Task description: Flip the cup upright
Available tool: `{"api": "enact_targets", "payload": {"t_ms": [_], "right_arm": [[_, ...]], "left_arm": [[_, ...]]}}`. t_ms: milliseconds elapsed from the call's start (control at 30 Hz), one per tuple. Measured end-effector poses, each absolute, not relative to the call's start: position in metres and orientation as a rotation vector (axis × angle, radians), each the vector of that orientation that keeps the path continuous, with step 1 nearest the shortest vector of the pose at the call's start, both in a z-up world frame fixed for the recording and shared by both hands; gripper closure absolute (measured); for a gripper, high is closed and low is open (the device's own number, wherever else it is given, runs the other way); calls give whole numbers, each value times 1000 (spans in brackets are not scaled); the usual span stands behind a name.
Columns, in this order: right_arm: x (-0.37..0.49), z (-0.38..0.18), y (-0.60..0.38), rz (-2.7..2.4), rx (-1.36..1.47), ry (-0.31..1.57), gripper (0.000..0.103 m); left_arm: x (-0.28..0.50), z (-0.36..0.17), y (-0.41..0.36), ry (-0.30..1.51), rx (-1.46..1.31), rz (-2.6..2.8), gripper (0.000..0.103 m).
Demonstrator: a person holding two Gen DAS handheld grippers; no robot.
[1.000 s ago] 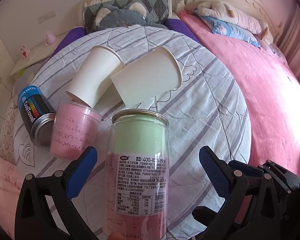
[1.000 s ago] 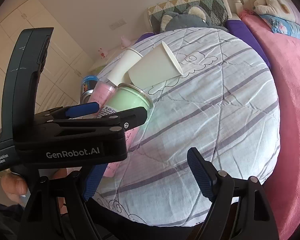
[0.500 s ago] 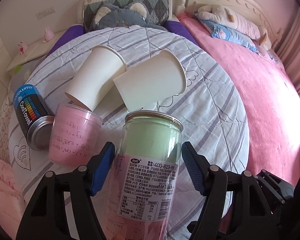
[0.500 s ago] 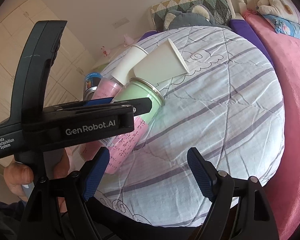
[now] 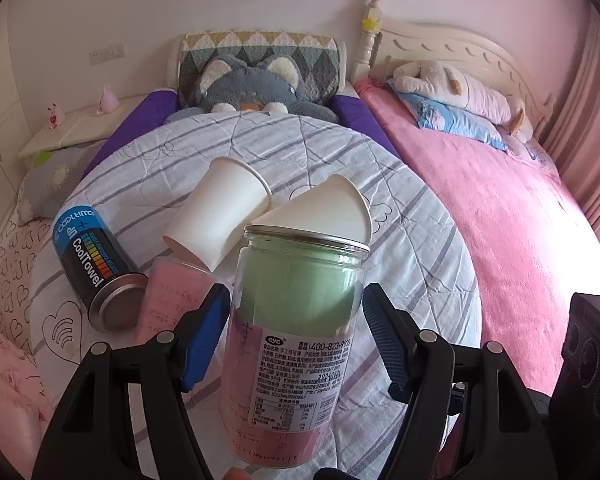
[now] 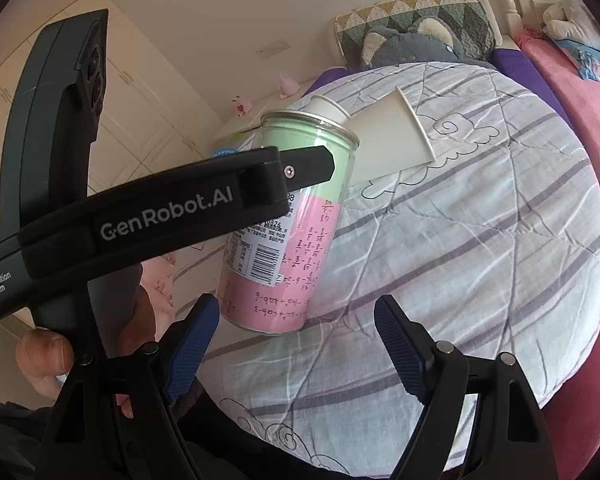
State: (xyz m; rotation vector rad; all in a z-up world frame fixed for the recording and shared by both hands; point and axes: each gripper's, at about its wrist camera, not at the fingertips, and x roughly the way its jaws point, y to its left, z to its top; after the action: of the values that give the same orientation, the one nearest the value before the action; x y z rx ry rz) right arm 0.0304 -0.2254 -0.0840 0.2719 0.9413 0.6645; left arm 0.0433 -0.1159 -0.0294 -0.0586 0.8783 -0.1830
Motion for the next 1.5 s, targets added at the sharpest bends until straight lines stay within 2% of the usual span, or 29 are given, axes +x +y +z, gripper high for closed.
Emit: {"api": "enact_targets", "payload": {"t_ms": [300, 667, 867, 1167, 1500], "right_arm": [[48, -91, -208, 597, 200, 910, 22], [58, -96, -206, 583, 207, 898, 22], [67, -100, -208, 591, 232, 910, 20], [75, -104, -208, 589, 251, 920, 20], [79, -102, -206, 595, 263, 923, 20]], "left_arm": [[25, -8, -97, 728, -63, -128, 39], [53, -41, -105, 892, -74, -162, 38], [65, -45, -111, 903, -56, -154, 38], [87, -51, -119, 959, -3, -131, 32], [71, -42, -111, 849, -14, -185, 33]]}}
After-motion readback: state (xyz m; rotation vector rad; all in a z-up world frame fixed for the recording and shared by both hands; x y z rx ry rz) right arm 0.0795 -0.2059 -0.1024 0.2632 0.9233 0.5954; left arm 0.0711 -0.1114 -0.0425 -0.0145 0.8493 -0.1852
